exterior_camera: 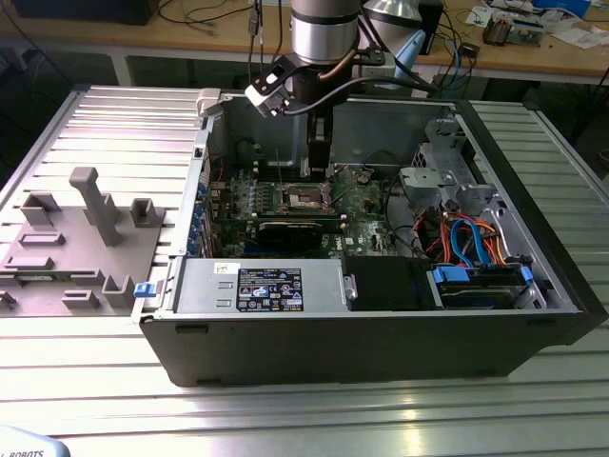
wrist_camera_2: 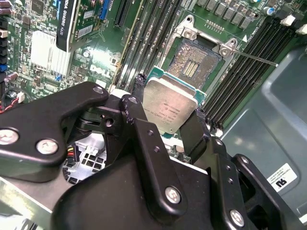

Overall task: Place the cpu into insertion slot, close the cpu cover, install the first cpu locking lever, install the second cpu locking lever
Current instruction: 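Place the cpu into insertion slot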

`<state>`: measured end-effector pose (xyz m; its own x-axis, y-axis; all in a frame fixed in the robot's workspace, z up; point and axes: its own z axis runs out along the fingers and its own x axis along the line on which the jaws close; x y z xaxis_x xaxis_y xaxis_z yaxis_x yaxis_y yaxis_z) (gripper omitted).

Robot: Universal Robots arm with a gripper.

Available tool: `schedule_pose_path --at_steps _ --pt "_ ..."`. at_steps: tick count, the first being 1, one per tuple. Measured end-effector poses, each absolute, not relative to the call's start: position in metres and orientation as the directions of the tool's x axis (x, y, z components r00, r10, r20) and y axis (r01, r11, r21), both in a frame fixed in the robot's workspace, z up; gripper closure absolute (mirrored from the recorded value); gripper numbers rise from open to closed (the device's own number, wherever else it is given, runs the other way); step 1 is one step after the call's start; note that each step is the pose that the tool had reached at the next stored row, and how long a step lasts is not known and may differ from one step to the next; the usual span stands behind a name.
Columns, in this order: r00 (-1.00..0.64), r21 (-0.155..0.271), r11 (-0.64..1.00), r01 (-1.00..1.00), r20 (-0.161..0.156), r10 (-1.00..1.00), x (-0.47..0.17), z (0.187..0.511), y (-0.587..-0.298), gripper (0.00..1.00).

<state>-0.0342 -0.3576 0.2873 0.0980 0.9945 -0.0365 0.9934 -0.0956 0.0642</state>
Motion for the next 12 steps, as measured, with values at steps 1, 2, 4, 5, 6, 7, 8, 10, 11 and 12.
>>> schedule_pose_path --at_steps 1,2,4,5,6,7,8,10,11,12 --pt "0.098 0.064 -0.096 0.993 -0.036 0.995 -0.0342 0.2869 -0.3576 0.46" --pt "0.098 0.064 -0.096 0.993 -0.037 0.995 -0.0342 0.2868 -0.3577 0.46" --pt "0.098 0.064 -0.096 0.993 -0.036 0.995 -0.0342 0.2861 -0.3576 0.46" --pt "0.098 0.064 -0.096 0.993 -0.036 0.995 -0.0342 0.2859 -0.3576 0.46" --pt "0.098 0.064 -0.096 0.993 -0.036 0.995 -0.0342 0.2859 -0.3577 0.46" --pt "0.098 0.064 -0.096 0.993 -0.036 0.995 -0.0342 0.2858 -0.3576 0.46" --pt "0.098 0.064 -0.096 0.993 -0.036 0.995 -0.0342 0.2857 -0.3576 0.46" --pt "0.098 0.064 -0.096 0.993 -0.036 0.995 -0.0342 0.2853 -0.3576 0.46" --pt "0.098 0.064 -0.096 0.993 -0.036 0.995 -0.0342 0.2851 -0.3576 0.46" --pt "0.098 0.064 -0.096 0.993 -0.036 0.995 -0.0342 0.285 -0.3576 0.46"
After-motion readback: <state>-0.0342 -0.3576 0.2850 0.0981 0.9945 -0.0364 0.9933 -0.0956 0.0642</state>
